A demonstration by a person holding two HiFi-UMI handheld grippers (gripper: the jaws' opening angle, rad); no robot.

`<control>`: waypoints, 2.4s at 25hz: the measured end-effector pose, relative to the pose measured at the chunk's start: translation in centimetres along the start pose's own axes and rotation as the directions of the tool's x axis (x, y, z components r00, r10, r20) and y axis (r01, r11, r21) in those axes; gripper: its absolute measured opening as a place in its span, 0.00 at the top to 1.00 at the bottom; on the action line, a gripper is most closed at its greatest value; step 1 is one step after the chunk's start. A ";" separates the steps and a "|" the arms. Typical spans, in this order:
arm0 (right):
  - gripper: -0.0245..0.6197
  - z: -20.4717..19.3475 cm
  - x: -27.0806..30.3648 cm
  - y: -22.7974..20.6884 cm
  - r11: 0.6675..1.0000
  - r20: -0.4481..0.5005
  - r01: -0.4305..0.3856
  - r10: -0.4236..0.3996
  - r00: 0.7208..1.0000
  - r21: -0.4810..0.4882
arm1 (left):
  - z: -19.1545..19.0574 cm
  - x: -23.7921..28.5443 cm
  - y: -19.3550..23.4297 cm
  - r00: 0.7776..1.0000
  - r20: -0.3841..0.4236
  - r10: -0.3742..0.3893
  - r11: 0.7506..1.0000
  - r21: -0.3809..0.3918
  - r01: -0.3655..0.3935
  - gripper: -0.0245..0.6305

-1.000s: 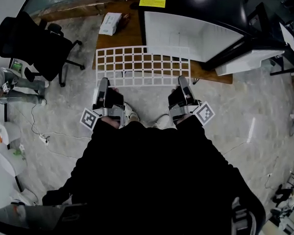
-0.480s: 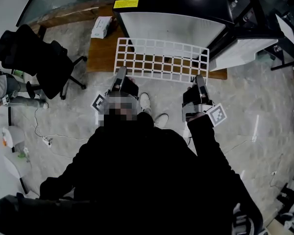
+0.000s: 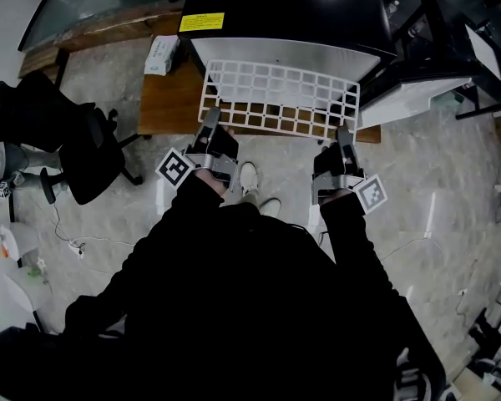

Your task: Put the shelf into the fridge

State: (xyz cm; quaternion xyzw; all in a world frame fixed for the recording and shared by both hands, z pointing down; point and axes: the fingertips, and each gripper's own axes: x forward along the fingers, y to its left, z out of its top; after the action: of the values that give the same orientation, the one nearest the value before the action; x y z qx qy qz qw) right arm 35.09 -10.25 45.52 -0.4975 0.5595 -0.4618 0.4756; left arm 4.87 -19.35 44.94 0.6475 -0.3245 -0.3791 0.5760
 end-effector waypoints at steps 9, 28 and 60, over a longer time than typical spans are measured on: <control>0.91 0.7 3.0 -1.2 0.999 0.019 0.024 -0.024 1.000 0.024 | 0.9 2.7 1.0 0.999 -0.010 0.041 0.999 -0.013 -0.041 0.91; 0.91 3.1 7.7 -1.9 0.997 0.078 0.054 -0.059 0.995 0.059 | 1.1 5.7 1.6 0.998 0.029 0.056 0.998 0.001 -0.056 0.91; 0.91 6.0 19.1 -2.4 0.998 0.188 0.047 -0.054 0.981 0.040 | 5.1 16.8 2.4 0.985 0.167 0.047 0.997 0.045 -0.055 0.91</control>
State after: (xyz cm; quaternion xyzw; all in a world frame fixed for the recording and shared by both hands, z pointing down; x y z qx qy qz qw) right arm 40.28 -29.67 45.80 -0.5445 0.4908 -0.4344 0.5234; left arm 8.96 -36.64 45.13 0.6193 -0.3970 -0.4086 0.5403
